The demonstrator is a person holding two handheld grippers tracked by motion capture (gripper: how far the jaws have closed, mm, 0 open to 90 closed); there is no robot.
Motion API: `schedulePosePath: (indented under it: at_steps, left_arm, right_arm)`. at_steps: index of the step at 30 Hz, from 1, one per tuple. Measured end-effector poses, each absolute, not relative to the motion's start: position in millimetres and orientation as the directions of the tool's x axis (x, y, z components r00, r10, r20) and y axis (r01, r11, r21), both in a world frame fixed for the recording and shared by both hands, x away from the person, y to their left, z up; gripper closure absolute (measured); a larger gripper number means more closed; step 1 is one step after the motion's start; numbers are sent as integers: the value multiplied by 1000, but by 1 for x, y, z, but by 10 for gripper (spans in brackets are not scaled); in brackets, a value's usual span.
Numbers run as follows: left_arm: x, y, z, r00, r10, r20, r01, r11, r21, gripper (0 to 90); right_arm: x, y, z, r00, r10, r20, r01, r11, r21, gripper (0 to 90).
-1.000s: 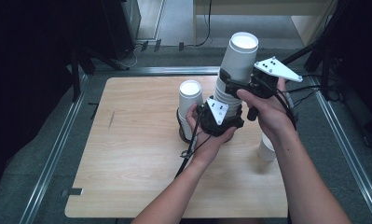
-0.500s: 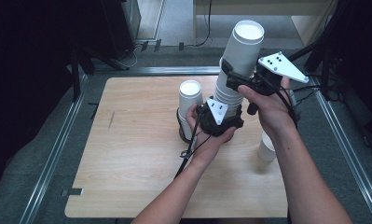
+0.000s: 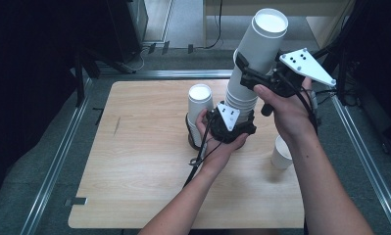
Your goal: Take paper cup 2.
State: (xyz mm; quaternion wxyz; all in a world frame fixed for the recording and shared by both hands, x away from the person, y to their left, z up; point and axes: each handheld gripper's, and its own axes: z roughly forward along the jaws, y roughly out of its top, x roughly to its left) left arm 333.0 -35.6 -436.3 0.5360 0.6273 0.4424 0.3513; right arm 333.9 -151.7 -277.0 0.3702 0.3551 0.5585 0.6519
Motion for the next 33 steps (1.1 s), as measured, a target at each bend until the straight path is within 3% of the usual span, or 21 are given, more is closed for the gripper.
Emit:
schedulePosePath:
  at_steps: [22,26,33]
  left_arm:
    - [325,-32,-430,390,921,-10,170,-62,983,87]
    - [318,-29,-426,422,906,-12,177,-69,982,19]
    - [302,-17,-424,458,889,-22,175,-65,982,12]
  right_arm:
    - [290,-164,-265,-459,888,-14,-147,-60,987,135]
    - [284,-168,-266,-456,890,-22,-155,-54,986,135]
    - [273,-177,-273,-440,897,-43,-160,-32,987,135]
